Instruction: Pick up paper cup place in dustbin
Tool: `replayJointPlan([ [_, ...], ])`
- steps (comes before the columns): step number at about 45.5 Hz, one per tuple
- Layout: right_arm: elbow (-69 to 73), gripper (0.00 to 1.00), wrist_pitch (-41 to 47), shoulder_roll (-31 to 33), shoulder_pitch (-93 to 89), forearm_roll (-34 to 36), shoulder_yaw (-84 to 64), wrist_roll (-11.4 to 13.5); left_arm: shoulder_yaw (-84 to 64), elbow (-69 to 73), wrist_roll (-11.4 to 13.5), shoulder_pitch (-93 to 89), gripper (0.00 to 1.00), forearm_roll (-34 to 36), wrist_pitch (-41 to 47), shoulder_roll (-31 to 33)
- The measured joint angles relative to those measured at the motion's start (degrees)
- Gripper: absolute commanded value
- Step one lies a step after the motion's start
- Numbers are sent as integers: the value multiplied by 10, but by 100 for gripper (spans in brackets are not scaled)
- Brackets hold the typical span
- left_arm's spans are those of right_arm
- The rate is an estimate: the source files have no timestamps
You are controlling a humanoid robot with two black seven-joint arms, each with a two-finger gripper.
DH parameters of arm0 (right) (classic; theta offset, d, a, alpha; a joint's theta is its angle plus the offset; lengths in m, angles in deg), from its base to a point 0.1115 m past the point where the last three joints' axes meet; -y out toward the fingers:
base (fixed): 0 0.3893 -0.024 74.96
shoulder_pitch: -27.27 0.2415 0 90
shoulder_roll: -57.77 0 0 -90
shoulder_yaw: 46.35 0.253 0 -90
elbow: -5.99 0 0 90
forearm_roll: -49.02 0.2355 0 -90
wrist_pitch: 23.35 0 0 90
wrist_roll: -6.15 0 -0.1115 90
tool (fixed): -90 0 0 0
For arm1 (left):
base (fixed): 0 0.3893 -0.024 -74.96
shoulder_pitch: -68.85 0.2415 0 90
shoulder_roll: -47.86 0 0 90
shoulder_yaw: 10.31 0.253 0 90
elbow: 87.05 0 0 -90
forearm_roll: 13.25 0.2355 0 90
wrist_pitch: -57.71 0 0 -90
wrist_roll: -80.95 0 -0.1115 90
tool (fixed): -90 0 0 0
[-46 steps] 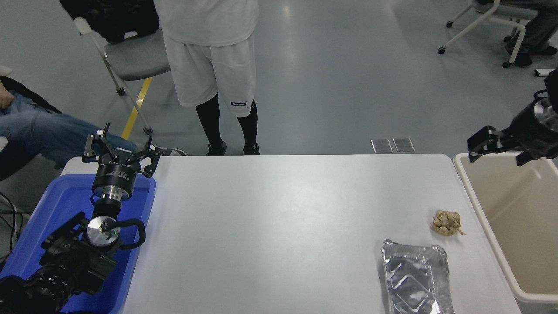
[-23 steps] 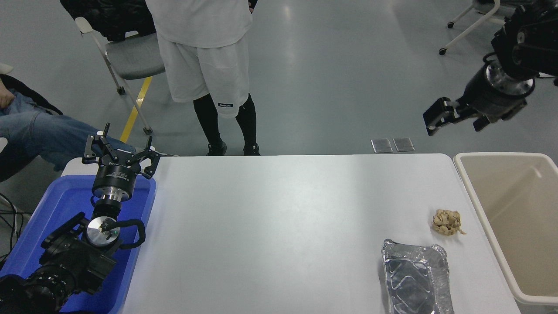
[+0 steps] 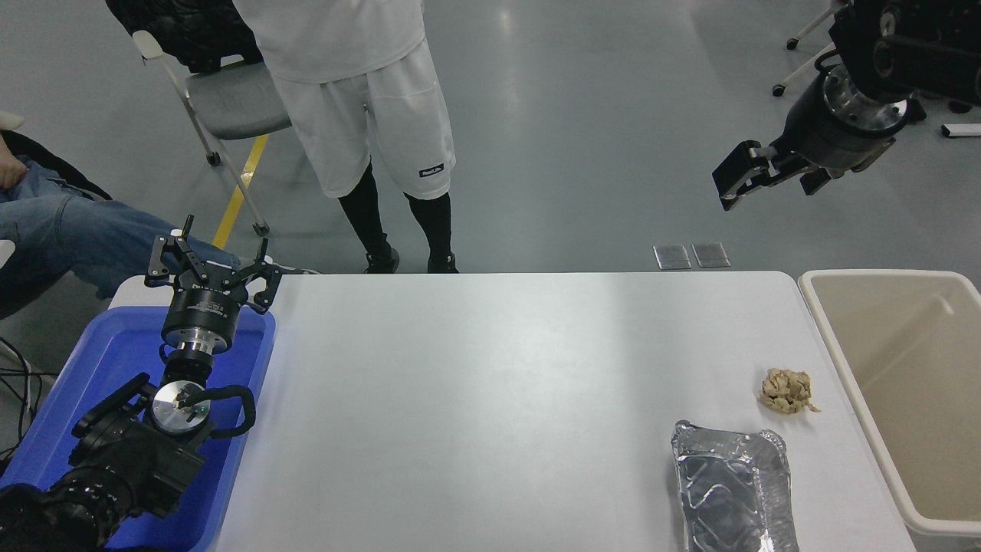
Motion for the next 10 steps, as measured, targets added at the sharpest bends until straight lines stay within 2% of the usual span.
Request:
replayJointPlan([
  [10, 4, 100, 0, -1, -8, -24, 6, 1, 0, 0, 0, 0, 99, 0, 0, 0],
])
